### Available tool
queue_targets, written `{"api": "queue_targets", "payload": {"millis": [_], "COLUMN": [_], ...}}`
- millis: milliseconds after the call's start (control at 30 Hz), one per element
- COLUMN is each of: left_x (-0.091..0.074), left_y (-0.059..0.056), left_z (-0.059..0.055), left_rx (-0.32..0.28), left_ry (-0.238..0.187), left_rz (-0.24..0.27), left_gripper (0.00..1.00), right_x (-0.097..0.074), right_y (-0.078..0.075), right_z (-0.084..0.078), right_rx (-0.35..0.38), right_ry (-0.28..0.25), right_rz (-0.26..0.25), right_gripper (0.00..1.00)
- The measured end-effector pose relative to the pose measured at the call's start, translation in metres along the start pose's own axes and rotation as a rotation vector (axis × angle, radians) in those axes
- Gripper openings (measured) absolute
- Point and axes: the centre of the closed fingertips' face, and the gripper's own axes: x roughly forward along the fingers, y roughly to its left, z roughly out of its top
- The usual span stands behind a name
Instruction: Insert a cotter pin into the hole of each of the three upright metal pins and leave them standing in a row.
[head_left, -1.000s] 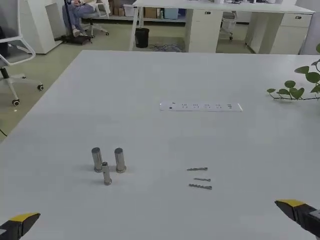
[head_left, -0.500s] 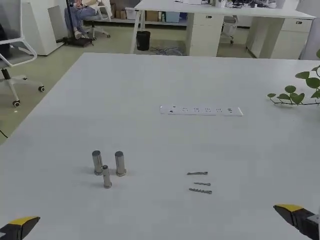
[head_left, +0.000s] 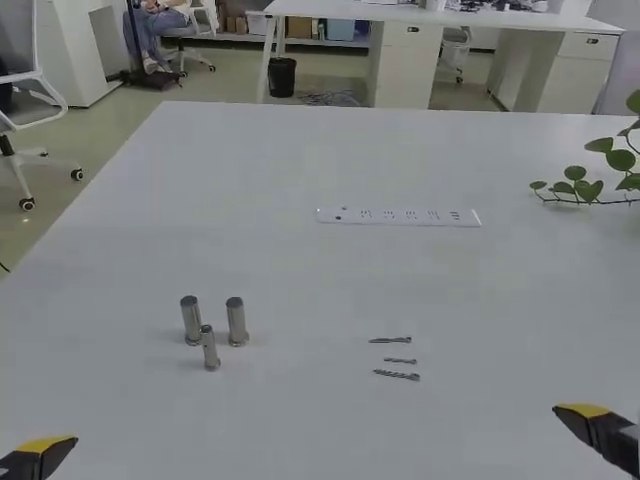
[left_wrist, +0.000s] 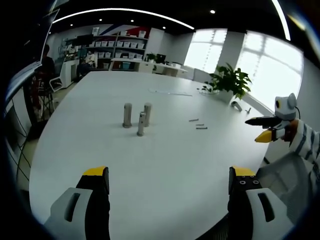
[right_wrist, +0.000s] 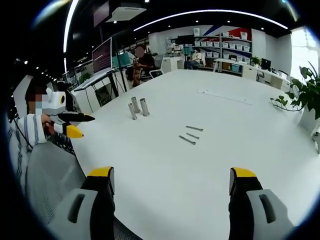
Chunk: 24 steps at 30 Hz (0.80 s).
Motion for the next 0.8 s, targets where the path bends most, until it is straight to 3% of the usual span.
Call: {"api": "queue_targets", "payload": {"millis": [267, 400, 800], "left_x": [0.0008, 0.0011, 0.0002], "left_y": [0.0009, 0.0036, 0.0042], "left_z": [0.0009, 0.0023, 0.0042], "left_rx": [-0.003, -0.022, -0.009], "left_ry": [0.002, 0.001, 0.003], "left_rz": [-0.003, 0.001, -0.009], "left_gripper": [0.99, 0.99, 0.99], "right_x": [-0.0007, -0.0011, -0.0027], "right_y": [-0.0026, -0.0039, -0.0042], "right_z": [-0.0049, 0.0002, 0.0015], "right_rx": [0.007, 0.034, 0.003], "right_ry": [0.018, -0.013, -0.005], "right_rz": [-0.012, -0.014, -0.034], "right_gripper": [0.94, 0.92, 0.91]}}
